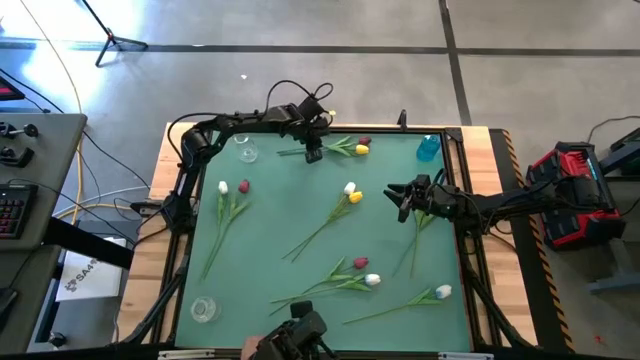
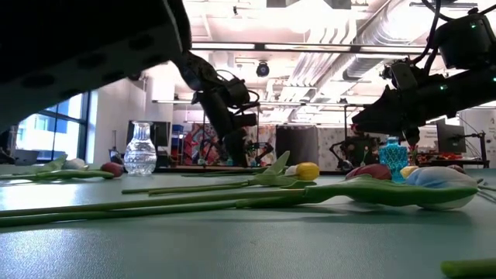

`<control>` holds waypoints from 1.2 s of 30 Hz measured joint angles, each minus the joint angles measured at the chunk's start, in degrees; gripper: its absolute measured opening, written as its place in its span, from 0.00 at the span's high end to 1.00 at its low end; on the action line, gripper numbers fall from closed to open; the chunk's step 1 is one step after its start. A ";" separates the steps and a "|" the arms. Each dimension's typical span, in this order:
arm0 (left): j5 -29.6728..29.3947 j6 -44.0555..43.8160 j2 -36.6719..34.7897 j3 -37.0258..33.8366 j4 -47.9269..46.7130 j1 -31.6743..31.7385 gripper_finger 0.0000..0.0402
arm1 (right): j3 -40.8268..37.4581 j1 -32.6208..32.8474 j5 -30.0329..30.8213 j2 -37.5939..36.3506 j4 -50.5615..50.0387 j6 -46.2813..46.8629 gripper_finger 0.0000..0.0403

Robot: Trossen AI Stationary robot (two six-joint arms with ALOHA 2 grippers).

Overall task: Sort flowers into vase by color
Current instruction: Put the top yellow flower into the top transparent vase

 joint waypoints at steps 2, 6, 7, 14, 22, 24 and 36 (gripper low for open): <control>0.01 0.00 0.05 0.00 -0.31 0.00 0.86 | 0.00 0.00 0.01 0.00 0.00 0.00 0.68; 0.01 0.02 0.18 0.00 -0.21 0.00 0.85 | 0.00 0.00 0.00 0.00 0.02 0.02 0.68; 0.01 0.01 0.18 0.00 0.04 0.00 0.85 | 0.00 0.00 0.00 0.00 0.02 0.02 0.68; 0.34 0.13 0.70 0.00 0.30 0.02 0.76 | 0.00 0.00 0.00 0.00 0.02 0.00 0.68; 0.62 -0.35 1.12 0.00 0.17 0.02 0.80 | 0.00 0.00 0.00 0.00 0.02 0.00 0.68; 0.62 -0.48 1.12 0.00 0.03 0.02 0.81 | 0.00 0.00 0.00 0.00 0.02 0.00 0.68; 0.60 -0.39 1.17 0.00 0.08 0.07 0.93 | 0.00 0.00 0.00 0.00 0.02 0.09 0.68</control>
